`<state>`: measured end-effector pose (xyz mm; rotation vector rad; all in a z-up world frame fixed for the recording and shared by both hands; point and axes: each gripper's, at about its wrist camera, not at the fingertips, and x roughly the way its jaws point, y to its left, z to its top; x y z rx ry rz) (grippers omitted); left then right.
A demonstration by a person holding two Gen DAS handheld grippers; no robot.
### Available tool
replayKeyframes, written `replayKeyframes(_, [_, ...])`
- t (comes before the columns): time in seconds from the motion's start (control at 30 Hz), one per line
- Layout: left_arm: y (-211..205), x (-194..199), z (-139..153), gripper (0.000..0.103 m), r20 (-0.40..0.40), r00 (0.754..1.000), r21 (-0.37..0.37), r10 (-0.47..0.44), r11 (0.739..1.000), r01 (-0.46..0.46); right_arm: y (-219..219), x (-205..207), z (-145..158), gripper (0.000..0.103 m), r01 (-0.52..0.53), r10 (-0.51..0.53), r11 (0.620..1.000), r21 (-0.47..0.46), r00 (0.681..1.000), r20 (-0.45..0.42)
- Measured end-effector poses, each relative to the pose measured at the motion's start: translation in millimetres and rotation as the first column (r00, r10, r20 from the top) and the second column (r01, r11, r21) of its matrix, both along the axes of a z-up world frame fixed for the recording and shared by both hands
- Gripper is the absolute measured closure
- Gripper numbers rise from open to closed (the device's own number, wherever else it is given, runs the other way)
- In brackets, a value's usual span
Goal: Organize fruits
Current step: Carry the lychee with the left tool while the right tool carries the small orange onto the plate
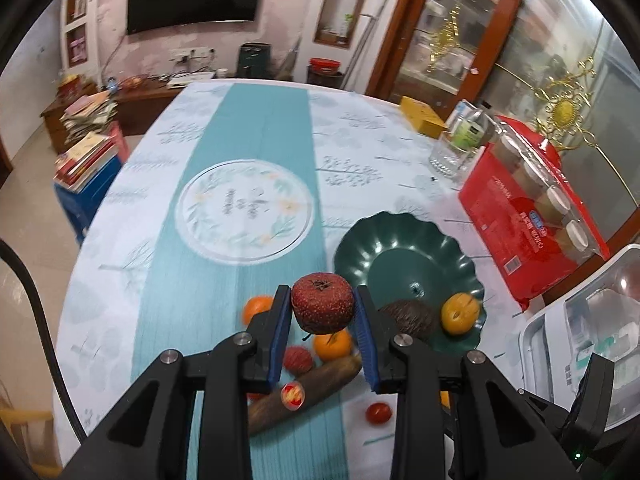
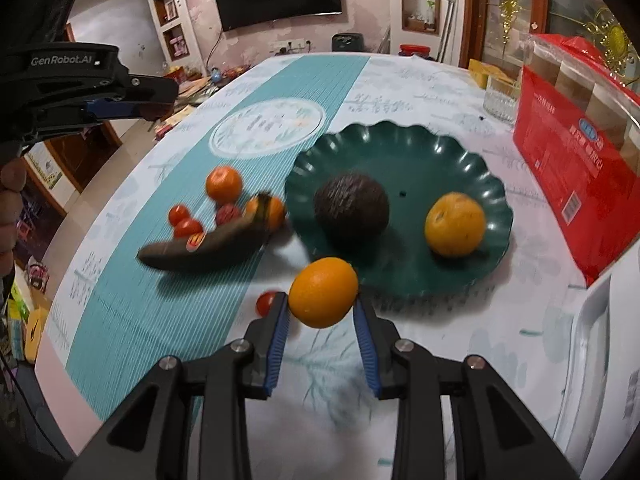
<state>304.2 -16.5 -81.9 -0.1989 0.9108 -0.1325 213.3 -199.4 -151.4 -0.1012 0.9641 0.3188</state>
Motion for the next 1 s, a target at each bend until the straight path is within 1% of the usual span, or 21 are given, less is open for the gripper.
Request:
replayKeyframes(0.13, [-15.6, 19.9, -6.2, 0.073, 0.000, 0.999, -0.015, -0.042, 0.999, 0.042, -4.6, 13.5, -0.6, 0.070, 0.031, -0.031, 1.000, 0.004, 0.999, 0.008])
replayKeyframes(0.27, [-33.0, 36.1, -20.3, 0.073, -0.022, 0.996, -0.033, -0.081, 0.996, 0.081, -9.2, 23.0, -7.7, 0.070, 0.053, -0.053, 0.999, 0.004, 0.999, 0.004])
replayKeyframes(0.37, [-45.5, 45.4, -36.5, 0.073, -0.053, 0.993, -0.051, -0.108, 0.993, 0.105, -15.1, 29.6, -15.9, 0.070, 0.074, -0.074, 0.997, 0.011, 0.997, -0.012])
replayKeyframes(0.47, [-58.4, 55.8, -57.2, 0.073, -0.088, 0.986, -0.062, -0.142, 0.989, 0.137, -18.8, 32.7, -23.8, 0.070, 0.095, -0.095, 0.995, -0.007, 0.995, -0.015])
replayKeyframes(0.6, [-67.4, 65.7, -79.2, 0.073, -0.135, 0.978, -0.078, -0.161, 0.985, 0.151, -26.6, 36.7, -34.0, 0.070, 0.133, -0.132, 0.991, 0.020, 0.990, -0.051])
replayKeyframes(0.8, [-71.9, 73.5, -100.5, 0.073, -0.168, 0.970, -0.115, -0.175, 0.981, 0.157, -30.2, 40.9, -38.9, 0.070, 0.127, -0.126, 0.991, 0.031, 0.992, -0.025])
replayKeyframes(0.9, [-73.3, 73.0, -99.8, 0.069, -0.162, 0.970, -0.128, -0.183, 0.978, 0.163, -28.6, 40.2, -39.3, 0.070, 0.118, -0.118, 0.993, 0.026, 0.993, -0.016])
replayKeyframes(0.97, [-73.1, 70.2, -94.9, 0.055, -0.153, 0.971, -0.133, -0.185, 0.977, 0.165, -28.5, 39.9, -38.2, 0.067, 0.124, -0.123, 0.992, 0.030, 0.992, -0.019])
replayKeyframes(1.0, [-72.8, 68.7, -91.8, 0.053, -0.147, 0.972, -0.131, -0.185, 0.977, 0.166, -28.5, 39.4, -37.6, 0.063, 0.128, -0.127, 0.991, 0.034, 0.992, -0.023])
